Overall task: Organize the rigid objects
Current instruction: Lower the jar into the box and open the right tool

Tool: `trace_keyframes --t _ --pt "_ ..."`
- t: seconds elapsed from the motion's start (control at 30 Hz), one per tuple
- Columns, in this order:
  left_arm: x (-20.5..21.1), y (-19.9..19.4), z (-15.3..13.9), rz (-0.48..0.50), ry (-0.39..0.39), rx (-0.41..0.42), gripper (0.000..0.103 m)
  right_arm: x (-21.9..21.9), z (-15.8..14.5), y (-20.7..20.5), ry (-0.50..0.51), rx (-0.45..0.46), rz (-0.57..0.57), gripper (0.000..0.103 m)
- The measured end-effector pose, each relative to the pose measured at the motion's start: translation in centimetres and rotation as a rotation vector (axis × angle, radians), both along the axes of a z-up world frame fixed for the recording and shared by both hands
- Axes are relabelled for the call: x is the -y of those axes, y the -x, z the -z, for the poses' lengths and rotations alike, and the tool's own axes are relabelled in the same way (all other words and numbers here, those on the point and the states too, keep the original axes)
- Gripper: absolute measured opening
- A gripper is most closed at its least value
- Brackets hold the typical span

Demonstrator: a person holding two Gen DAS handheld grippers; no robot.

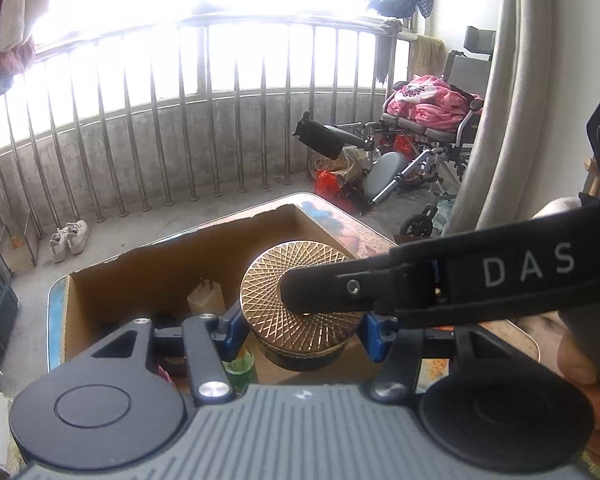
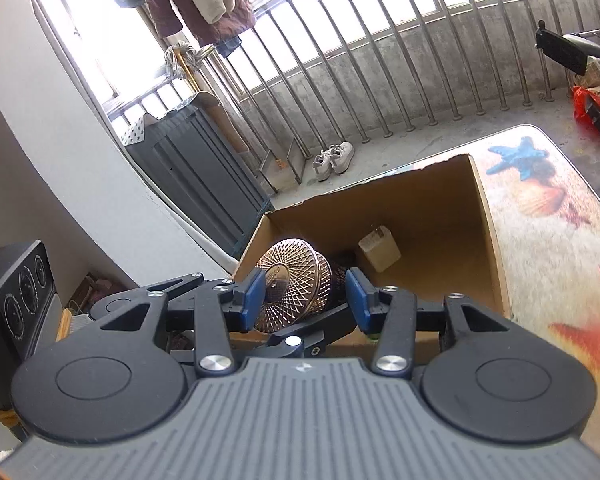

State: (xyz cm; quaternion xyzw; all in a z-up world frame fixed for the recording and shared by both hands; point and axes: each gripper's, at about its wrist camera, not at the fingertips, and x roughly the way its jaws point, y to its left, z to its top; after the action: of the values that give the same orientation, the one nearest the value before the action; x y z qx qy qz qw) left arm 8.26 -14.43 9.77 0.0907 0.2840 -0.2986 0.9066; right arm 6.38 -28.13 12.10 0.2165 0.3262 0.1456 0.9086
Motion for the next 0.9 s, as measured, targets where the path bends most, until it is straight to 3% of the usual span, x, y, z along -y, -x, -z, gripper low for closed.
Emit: trace_keyframes --t 0.17,0.4,0.7,0.9 --pt "1.4 -4.7 -0.2 -0.045 0.017 -0.088 0.057 1.6 -0.1 -5.9 0.025 -0.072 -0.044 0.044" --pt "3.5 -11.4 2.7 -0.105 0.005 -0.261 0.057 3.6 2.9 -13.4 0.046 -0.217 -0.076 0.044" --pt "5.0 -16.1 6.4 -0.15 -0.017 -0.4 0.057 3.7 6.6 -17.5 0.113 -0.305 -0.109 0.044" --pt "6.0 -17.4 7.8 -0.162 -0.038 -0.433 0.057 3.9 7.7 -19.1 0.153 -0.32 -0.125 0.043"
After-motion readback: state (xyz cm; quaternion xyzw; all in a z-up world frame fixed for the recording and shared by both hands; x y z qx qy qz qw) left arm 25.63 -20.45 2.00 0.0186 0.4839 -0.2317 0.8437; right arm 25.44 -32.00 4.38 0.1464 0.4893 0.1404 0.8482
